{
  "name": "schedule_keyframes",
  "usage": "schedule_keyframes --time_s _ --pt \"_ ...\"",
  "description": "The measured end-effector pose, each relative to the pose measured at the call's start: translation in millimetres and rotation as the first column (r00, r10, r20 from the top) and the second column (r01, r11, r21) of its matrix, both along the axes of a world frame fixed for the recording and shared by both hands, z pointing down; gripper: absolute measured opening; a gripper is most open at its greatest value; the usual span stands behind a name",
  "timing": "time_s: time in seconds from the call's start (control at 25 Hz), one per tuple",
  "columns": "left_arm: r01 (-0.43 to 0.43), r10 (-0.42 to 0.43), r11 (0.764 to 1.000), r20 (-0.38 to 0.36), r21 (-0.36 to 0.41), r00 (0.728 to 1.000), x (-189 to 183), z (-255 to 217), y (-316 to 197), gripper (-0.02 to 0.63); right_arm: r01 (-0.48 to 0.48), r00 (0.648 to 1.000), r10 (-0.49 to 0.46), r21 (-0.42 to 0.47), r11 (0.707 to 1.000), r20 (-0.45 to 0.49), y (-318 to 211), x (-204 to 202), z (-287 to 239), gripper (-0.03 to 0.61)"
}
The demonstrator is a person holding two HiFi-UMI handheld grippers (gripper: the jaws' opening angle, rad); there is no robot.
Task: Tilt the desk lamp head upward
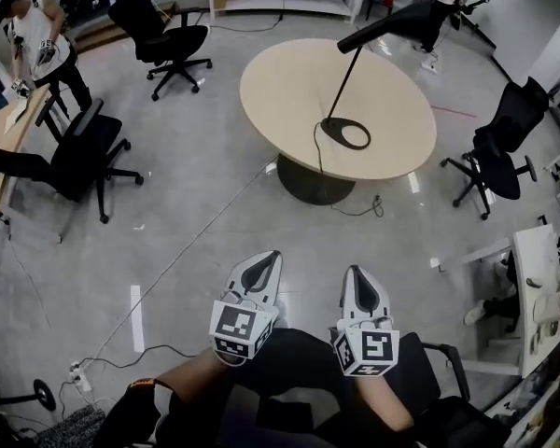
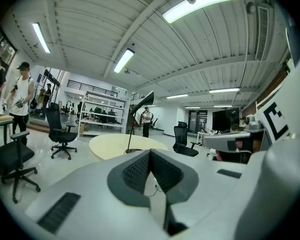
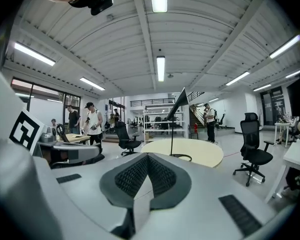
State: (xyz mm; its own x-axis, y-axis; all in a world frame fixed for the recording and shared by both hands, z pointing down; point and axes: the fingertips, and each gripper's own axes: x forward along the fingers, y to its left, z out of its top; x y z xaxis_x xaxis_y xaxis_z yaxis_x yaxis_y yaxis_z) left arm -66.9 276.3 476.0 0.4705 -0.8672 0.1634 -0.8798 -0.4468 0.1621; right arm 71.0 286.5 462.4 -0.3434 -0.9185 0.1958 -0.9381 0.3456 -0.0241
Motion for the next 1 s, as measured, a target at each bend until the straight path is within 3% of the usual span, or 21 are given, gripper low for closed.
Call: schedule_keyframes --time_s 0.52,1.0 --pt "0.003 -0.002 1.0 0.042 -0.03 0.999 77.5 20.8 25.5 0.044 0.012 1.0 -0.012 -0.032 0.999 0.008 17.5 71.2 26.7 0.014" --pt "0.02 -0.018 0.999 0.067 -0.029 0.998 92.0 18.1 18.7 0.044 0.026 0.999 -0.025 -0.039 0.999 0.029 9.9 86.5 29.6 0.014"
